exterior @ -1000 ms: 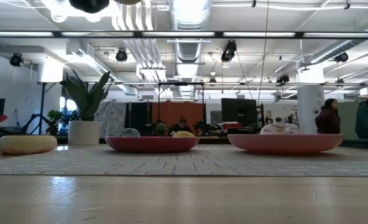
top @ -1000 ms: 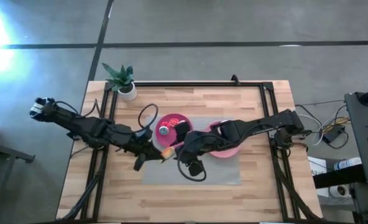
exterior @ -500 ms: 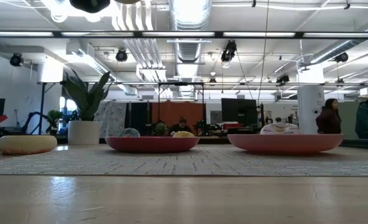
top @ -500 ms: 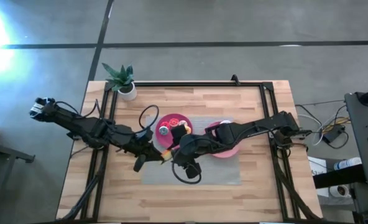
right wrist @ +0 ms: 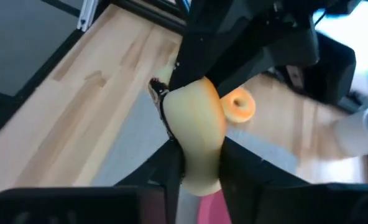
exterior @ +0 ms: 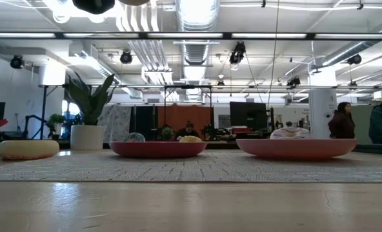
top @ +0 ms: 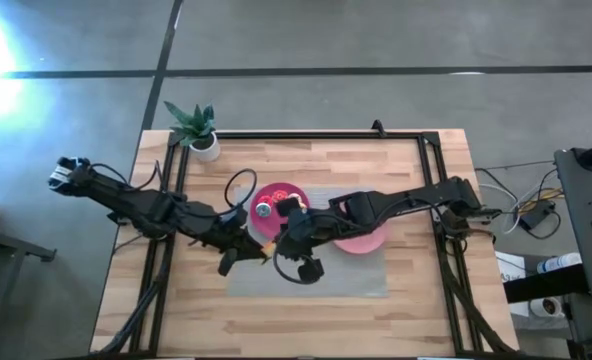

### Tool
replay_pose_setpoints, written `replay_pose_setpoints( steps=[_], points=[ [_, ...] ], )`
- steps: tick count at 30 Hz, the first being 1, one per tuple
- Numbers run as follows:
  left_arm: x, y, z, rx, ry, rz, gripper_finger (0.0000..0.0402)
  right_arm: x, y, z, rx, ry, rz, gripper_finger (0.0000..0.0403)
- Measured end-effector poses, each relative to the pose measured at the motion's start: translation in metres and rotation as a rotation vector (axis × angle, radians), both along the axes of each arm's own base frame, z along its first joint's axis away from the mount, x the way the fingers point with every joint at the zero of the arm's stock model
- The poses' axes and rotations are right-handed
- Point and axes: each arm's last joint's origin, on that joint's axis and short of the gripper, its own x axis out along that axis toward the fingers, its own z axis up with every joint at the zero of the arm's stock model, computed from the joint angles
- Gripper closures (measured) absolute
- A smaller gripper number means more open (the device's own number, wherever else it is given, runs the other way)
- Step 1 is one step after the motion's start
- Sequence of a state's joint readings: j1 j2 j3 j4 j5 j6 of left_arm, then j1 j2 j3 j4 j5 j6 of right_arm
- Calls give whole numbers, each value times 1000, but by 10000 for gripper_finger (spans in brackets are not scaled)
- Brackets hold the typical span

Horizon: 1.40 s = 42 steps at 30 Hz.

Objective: Pick & Place donuts
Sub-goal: Put the large dark brown donut on the light pink plate

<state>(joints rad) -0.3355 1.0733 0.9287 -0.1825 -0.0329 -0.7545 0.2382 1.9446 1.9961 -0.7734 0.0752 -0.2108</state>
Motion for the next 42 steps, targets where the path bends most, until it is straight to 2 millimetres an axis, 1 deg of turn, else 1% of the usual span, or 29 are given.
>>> replay_pose_setpoints(
  steps=[5,8,10,13,15,17,22,23,25,28,33,38,42],
  points=[
    [3,1,-4,-5,29,64,290,-6,-15,-8,69,139,-92,365],
    [0,4,-8,32,66,125,243,-15,-28,-16,90,277,-179,377],
    [-1,5,-9,50,77,156,223,-25,-39,-25,104,418,-266,378],
    [-4,5,-7,59,64,180,213,-40,-59,-43,118,631,-402,378],
    [-5,4,-6,59,65,175,213,-52,-73,-55,124,720,-487,378],
    [-5,4,-8,64,79,172,214,-63,-88,-62,156,747,-577,379],
    [-8,3,-12,57,133,176,214,-103,-126,-82,281,792,-858,379],
    [-9,2,-13,58,145,176,214,-112,-132,-86,317,792,-903,379],
    [-10,1,-15,60,158,176,214,-132,-140,-89,434,772,-966,379],
    [-13,-2,-17,86,179,185,214,-157,-143,-96,637,750,-1017,379],
    [-16,-1,-21,131,214,224,214,-183,-135,-113,808,679,-1098,370],
    [-17,0,-23,146,235,232,214,-201,-131,-140,886,682,-1163,352],
    [-18,0,-24,145,252,236,214,-205,-128,-160,970,638,-1199,347]
  ],
)
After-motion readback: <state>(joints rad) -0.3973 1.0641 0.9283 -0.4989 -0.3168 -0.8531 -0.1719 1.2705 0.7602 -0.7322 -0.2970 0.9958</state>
